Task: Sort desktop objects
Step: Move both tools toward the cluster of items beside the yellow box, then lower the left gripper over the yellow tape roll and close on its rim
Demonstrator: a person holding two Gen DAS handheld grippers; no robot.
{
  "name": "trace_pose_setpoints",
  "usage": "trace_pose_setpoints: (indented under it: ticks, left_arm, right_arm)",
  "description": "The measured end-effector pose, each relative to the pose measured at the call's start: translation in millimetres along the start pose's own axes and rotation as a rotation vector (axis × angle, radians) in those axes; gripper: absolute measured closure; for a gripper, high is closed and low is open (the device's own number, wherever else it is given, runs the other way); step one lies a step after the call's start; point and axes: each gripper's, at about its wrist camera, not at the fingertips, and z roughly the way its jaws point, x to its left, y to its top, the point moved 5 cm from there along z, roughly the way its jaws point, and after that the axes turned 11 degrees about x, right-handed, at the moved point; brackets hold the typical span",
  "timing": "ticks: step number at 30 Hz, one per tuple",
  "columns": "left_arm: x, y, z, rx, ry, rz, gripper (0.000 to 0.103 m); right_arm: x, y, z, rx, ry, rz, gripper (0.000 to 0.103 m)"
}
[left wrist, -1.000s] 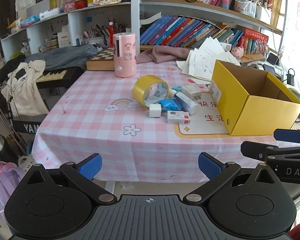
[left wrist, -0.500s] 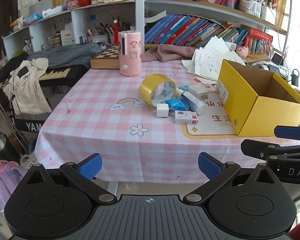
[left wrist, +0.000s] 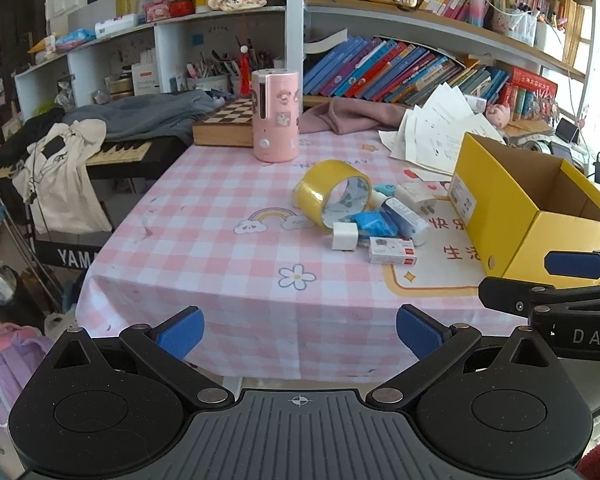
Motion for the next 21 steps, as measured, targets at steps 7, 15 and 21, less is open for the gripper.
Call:
trace_pose_setpoints:
  ticks: [7, 15, 21]
  left_arm:
    - [9.6, 7.7, 11.7, 0.0, 0.025, 0.004, 0.0]
    - [30.6, 28.4, 38.2, 0.015, 0.062, -0.003, 0.0]
    - [35.9, 53.7, 62.0, 0.018, 0.035, 0.009, 0.0]
  right_arm:
    - [4.3, 12.8, 22.3, 0.018, 0.014, -0.003, 0.02]
    - [7.9, 31.4, 62.2, 0.07, 0.014, 0.018, 0.021]
    - [1.7, 49.1, 84.5, 0.097, -0.01, 0.039, 0.021]
